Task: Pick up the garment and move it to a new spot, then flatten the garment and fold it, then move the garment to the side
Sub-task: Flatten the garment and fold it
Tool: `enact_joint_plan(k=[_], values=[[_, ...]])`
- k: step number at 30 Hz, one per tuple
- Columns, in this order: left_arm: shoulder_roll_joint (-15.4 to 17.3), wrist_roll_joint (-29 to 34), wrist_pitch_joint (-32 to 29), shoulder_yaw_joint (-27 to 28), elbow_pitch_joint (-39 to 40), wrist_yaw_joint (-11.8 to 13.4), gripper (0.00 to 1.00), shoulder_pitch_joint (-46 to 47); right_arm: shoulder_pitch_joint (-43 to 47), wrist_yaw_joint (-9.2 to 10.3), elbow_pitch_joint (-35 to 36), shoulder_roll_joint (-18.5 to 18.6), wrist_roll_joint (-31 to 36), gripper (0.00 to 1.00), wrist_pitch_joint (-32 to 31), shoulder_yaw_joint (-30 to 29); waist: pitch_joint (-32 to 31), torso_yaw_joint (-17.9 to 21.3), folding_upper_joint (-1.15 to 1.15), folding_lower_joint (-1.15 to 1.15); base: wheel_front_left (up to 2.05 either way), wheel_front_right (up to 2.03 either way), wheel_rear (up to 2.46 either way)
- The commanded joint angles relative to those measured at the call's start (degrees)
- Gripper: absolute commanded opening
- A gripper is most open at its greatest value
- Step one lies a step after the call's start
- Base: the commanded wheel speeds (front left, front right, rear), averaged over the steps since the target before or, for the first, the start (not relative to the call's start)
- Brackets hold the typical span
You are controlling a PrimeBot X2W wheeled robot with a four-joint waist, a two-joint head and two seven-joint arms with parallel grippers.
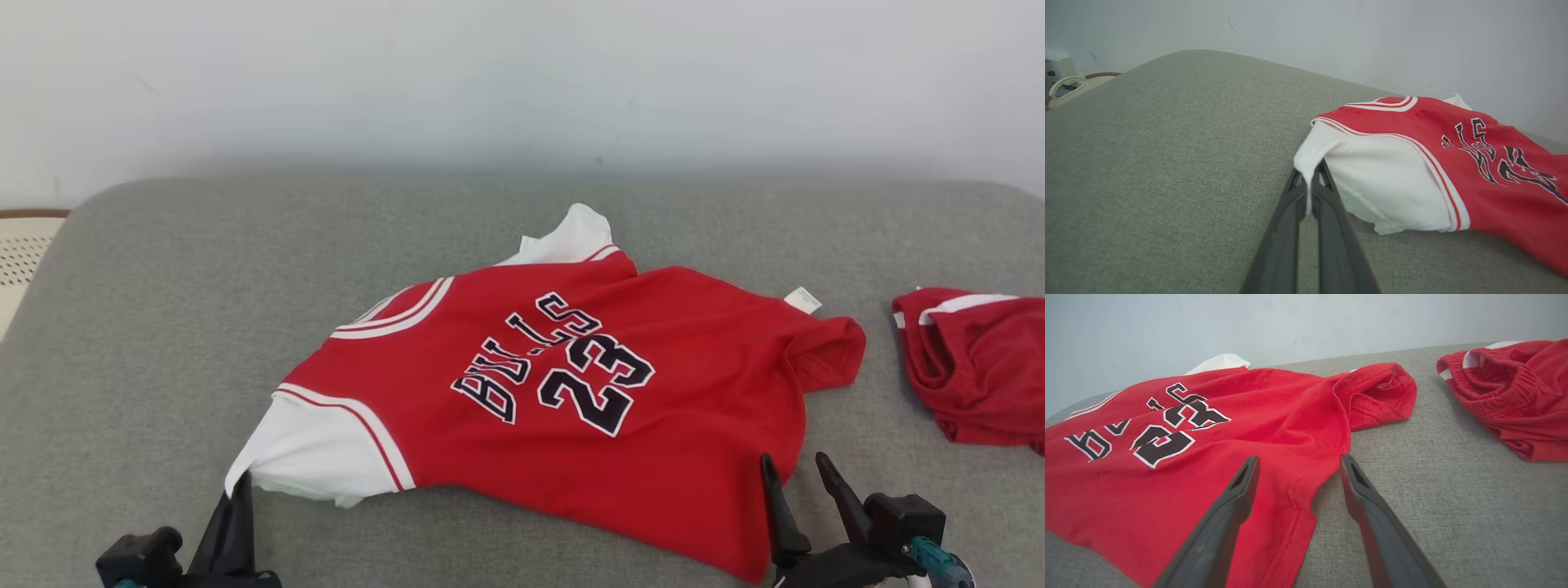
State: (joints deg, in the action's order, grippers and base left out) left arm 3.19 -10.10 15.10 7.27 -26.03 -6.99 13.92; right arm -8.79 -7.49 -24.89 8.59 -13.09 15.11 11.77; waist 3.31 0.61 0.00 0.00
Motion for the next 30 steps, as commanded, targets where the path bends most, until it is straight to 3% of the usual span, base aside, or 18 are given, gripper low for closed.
enact_joint_plan(k=[1,6,12,13,14,20,30], values=[[0.23,0.55,0.06,-0.23,0.47,-0.21,0.00,-0.78,0.73,0.00,-0.09,-0.15,-0.10,1.00,0.02,-0.02,-1.50,-1.32,0.00,0.00,0.00,0.00,0.00],[0.26,0.83,0.06,-1.11,2.72,-0.29,0.00,-0.72,1.78,0.00,-0.32,-0.79,0.18,1.00,0.02,-0.05,-2.22,-1.27,0.00,0.00,0.00,0.00,0.00],[0.59,-0.19,-0.41,-0.82,-3.66,0.10,0.00,-0.93,2.31,0.00,-0.73,-1.26,-0.07,1.00,0.02,0.22,-2.46,-0.83,0.00,0.00,0.00,0.00,0.00],[0.75,-0.04,-0.21,-0.95,-4.76,0.00,0.45,-0.30,2.28,0.00,-0.83,-1.21,-0.21,1.00,0.02,0.23,-2.39,-0.83,0.00,0.00,0.00,0.00,0.00],[0.98,0.07,-0.16,-0.93,-6.17,0.25,1.00,0.33,2.20,0.00,-0.91,-1.17,-0.27,1.00,0.02,0.30,-2.30,-0.82,0.00,0.00,0.00,0.00,0.00],[2.12,1.97,0.12,1.65,-8.41,4.98,1.00,0.51,1.11,0.00,-0.92,-0.90,-0.18,1.00,0.02,0.99,-2.29,-0.17,0.00,0.00,0.00,0.00,0.00],[0.21,5.06,0.11,2.77,3.95,9.29,1.00,-9.17,3.01,0.00,-0.97,-0.95,1.03,1.00,0.02,-0.48,-4.36,0.45,0.00,0.00,0.00,0.00,0.00]])
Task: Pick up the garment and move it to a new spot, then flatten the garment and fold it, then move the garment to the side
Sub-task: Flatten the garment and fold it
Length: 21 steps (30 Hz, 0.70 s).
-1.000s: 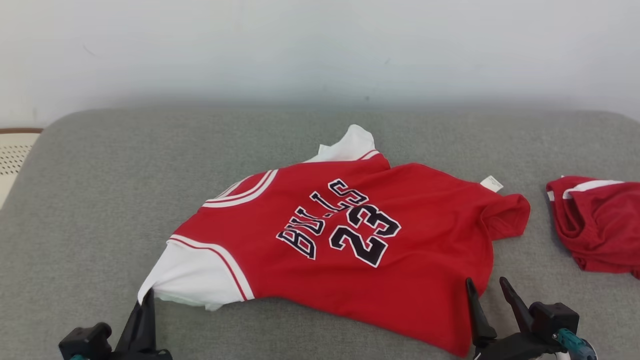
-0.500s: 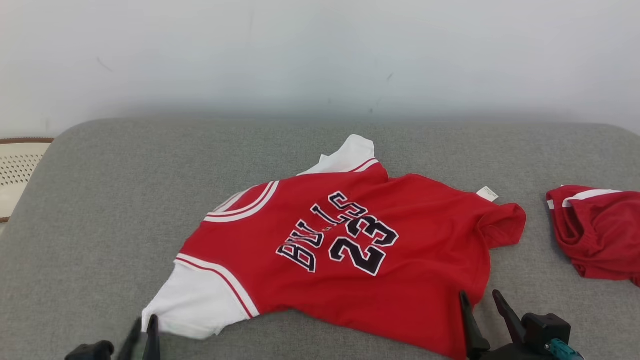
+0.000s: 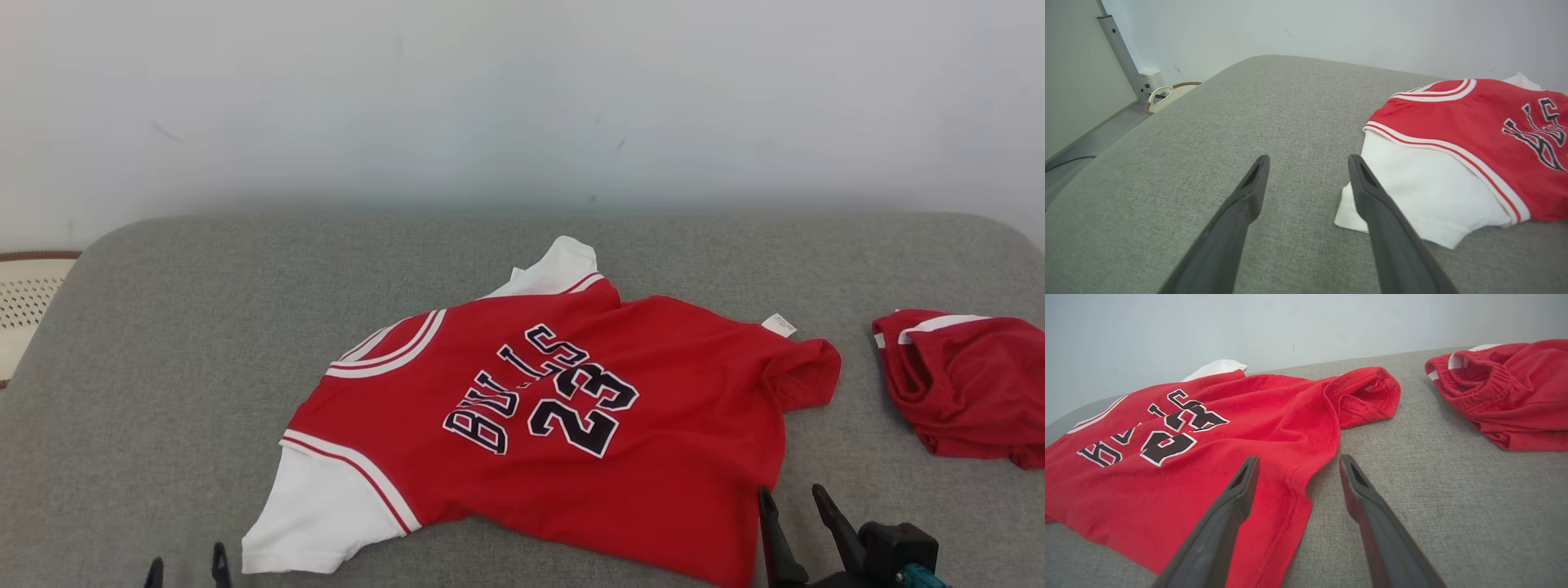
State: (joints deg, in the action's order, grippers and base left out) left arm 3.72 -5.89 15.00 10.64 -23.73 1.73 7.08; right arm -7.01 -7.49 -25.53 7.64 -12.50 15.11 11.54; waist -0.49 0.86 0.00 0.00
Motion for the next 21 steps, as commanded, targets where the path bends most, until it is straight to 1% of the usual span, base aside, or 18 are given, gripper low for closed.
enact_joint_plan(k=[1,4,5,11,17,21], values=[[-0.32,0.85,0.20,-0.60,1.65,0.57,1.00,-2.34,1.24,0.00,-0.33,-0.01,0.44,1.00,0.02,-0.25,-0.57,0.20,0.00,0.00,0.00,0.00,0.00],[-0.50,0.22,0.21,-1.40,4.97,1.43,1.00,-5.12,2.11,0.00,-0.92,-0.03,0.63,1.00,0.02,-0.42,-1.11,0.47,0.00,0.00,0.00,0.00,0.00],[-0.72,-0.08,0.20,-2.46,5.91,1.53,1.00,-6.66,2.71,0.00,-1.35,-0.12,0.73,1.00,0.02,-0.01,-1.40,0.65,0.00,0.00,0.00,0.00,0.00],[-0.78,-2.68,0.20,-5.60,7.09,3.03,1.00,-9.49,4.39,0.00,-3.01,-0.28,0.63,1.00,0.02,2.02,-2.14,1.24,0.00,0.00,0.00,0.00,0.00],[-0.79,-2.85,0.21,-7.22,7.46,3.04,1.00,-9.61,5.46,0.00,-4.52,-0.75,0.01,1.00,0.02,5.05,-2.25,1.08,0.00,0.00,0.00,0.00,0.00],[-0.79,-2.57,0.21,-7.71,7.52,2.51,1.00,-9.37,5.41,0.00,-5.64,-0.83,-0.21,1.00,0.02,6.73,-1.95,0.68,0.00,0.00,0.00,0.00,0.00]])
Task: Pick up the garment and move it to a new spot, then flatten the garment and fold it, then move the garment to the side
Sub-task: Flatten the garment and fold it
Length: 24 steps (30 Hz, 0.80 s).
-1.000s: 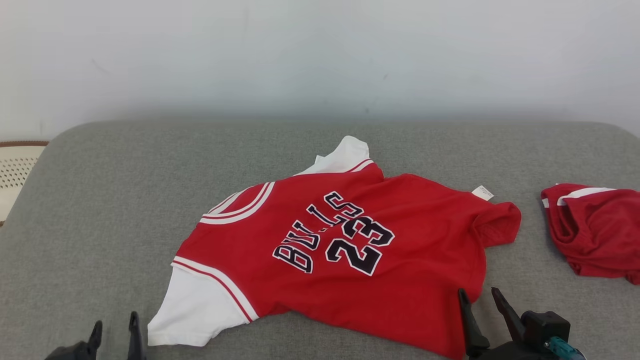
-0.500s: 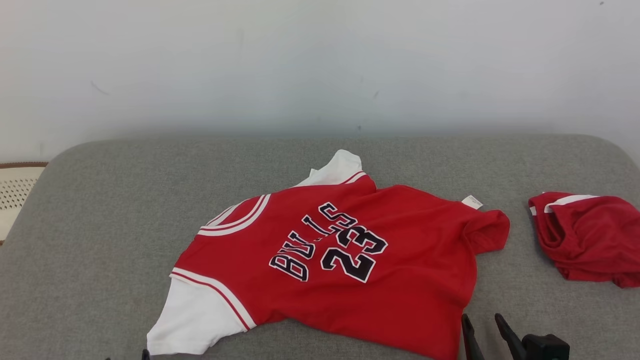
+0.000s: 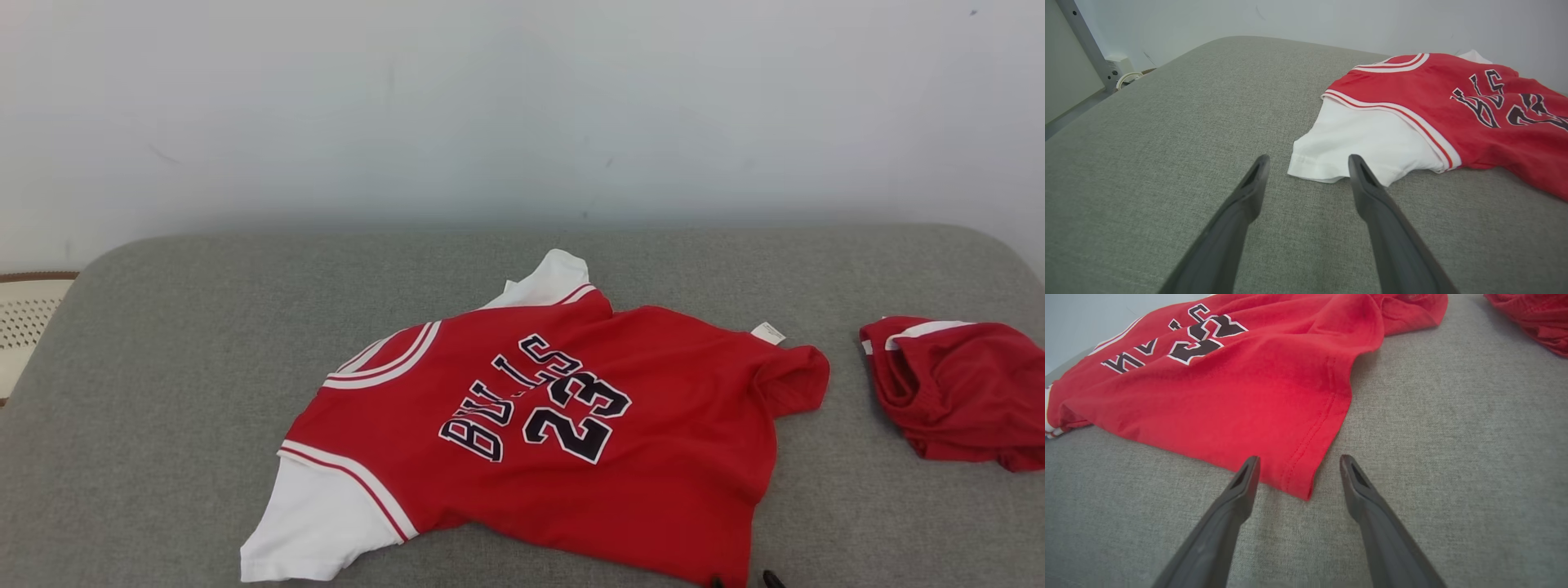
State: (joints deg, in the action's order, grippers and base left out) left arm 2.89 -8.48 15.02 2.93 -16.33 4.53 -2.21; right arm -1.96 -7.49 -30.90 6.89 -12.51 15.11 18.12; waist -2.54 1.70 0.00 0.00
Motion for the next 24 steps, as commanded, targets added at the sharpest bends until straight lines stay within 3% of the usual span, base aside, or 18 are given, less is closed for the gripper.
enact_joint_plan(k=[1,23,24], values=[[0.03,0.15,0.19,-0.04,0.09,-0.38,1.00,-0.04,0.28,0.00,-0.51,-0.15,-0.28,1.00,0.02,0.28,0.18,-0.29,0.00,0.00,0.00,0.00,0.00],[0.02,1.84,0.19,1.50,0.44,-2.74,1.00,0.88,-1.78,0.00,-4.45,-1.44,-1.14,1.00,0.02,-1.05,1.35,-2.22,0.00,0.00,0.00,0.00,0.00],[0.02,1.81,0.19,1.54,0.41,-2.83,1.00,0.89,-2.07,0.00,-4.76,-1.56,-1.08,0.75,0.02,-1.14,1.39,-2.26,0.00,0.00,0.00,0.00,0.00]])
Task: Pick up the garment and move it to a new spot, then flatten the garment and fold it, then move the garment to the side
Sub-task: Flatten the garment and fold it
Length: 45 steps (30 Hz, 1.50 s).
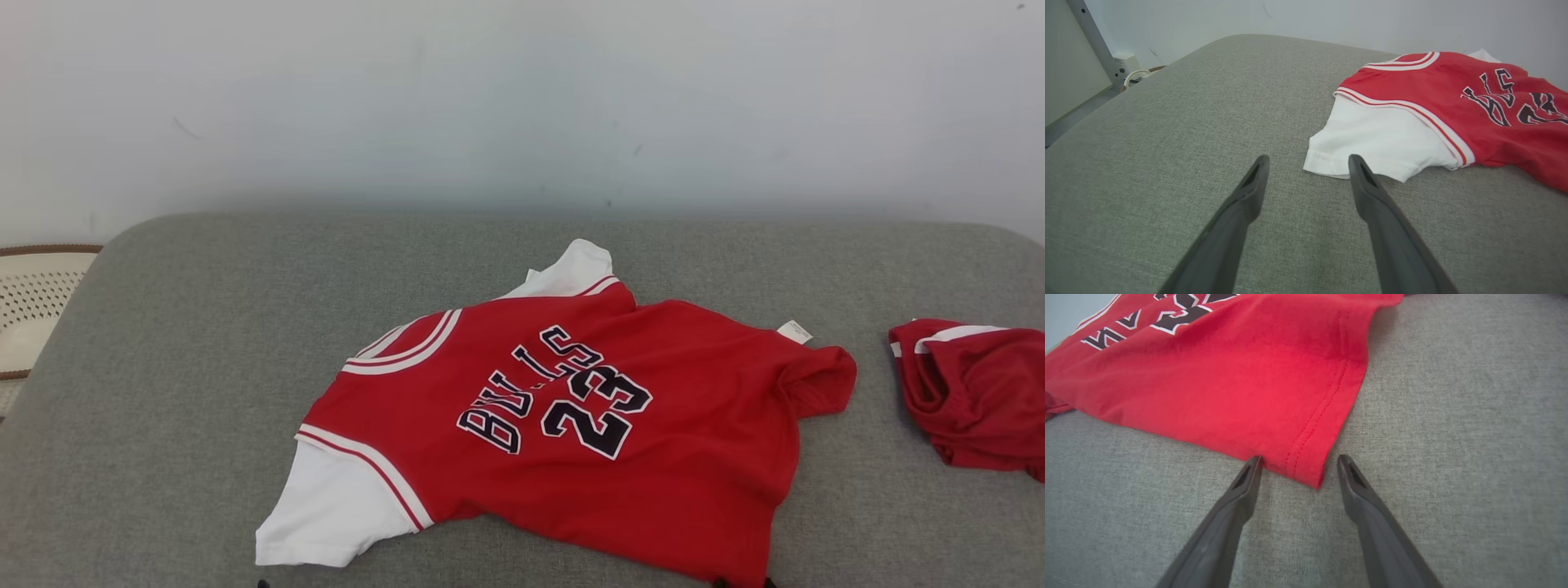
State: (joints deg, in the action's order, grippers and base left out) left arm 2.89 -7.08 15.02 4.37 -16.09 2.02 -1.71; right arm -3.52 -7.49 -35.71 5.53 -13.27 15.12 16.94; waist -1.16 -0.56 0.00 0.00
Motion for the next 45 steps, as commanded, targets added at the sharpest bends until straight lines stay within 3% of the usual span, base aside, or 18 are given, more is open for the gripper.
enact_joint_plan(k=[1,2,4,5,6,22,31,37,45], values=[[0.02,0.37,0.19,0.10,0.12,-0.42,1.00,0.43,-0.66,0.00,-0.23,-0.29,-0.26,0.65,0.00,-0.05,0.04,-0.04,0.00,0.00,0.00,0.00,0.00],[0.01,0.39,0.19,0.07,0.05,-0.36,1.00,0.47,-0.77,0.00,-0.52,-0.38,-0.21,0.40,0.00,-0.10,0.06,-0.09,0.00,0.00,0.00,0.00,0.00],[0.02,0.40,0.19,0.06,-0.15,-0.56,1.00,0.40,-1.19,0.00,-0.99,-0.52,-0.15,0.26,0.00,-0.23,0.09,-0.16,0.00,0.00,0.00,0.00,0.00],[0.02,0.36,0.19,0.08,-0.22,-0.65,1.00,0.37,-1.48,0.00,-1.03,-0.57,-0.16,0.08,0.00,-0.33,0.09,-0.17,0.00,0.00,0.00,0.00,0.00],[0.02,0.36,0.19,0.12,-0.22,-0.74,1.00,0.41,-1.72,0.00,-1.02,-0.58,-0.16,0.00,0.00,-0.51,0.12,-0.16,0.00,0.00,0.00,0.00,0.00],[0.02,-1.98,0.19,-0.75,0.11,-0.58,1.00,0.49,1.14,0.00,0.34,4.58,-0.41,0.00,0.00,-0.35,0.03,2.53,0.00,0.00,0.00,0.00,0.00],[0.03,-7.76,0.19,-2.89,-0.96,-3.02,1.00,1.15,0.72,0.00,0.26,6.89,-1.39,0.00,-0.01,1.13,0.48,3.76,0.00,0.00,0.00,0.00,0.00],[0.05,-12.56,0.19,-4.32,-4.76,-3.86,1.00,2.34,-0.14,0.00,0.48,7.71,-1.57,0.00,-0.01,1.74,1.07,4.73,0.00,0.00,0.00,0.00,0.00],[0.02,-12.82,0.19,-3.77,-10.21,-4.40,1.00,5.33,-1.10,0.00,1.78,7.87,-1.85,0.00,0.00,2.18,2.10,6.45,0.00,0.00,0.00,0.00,0.00]])
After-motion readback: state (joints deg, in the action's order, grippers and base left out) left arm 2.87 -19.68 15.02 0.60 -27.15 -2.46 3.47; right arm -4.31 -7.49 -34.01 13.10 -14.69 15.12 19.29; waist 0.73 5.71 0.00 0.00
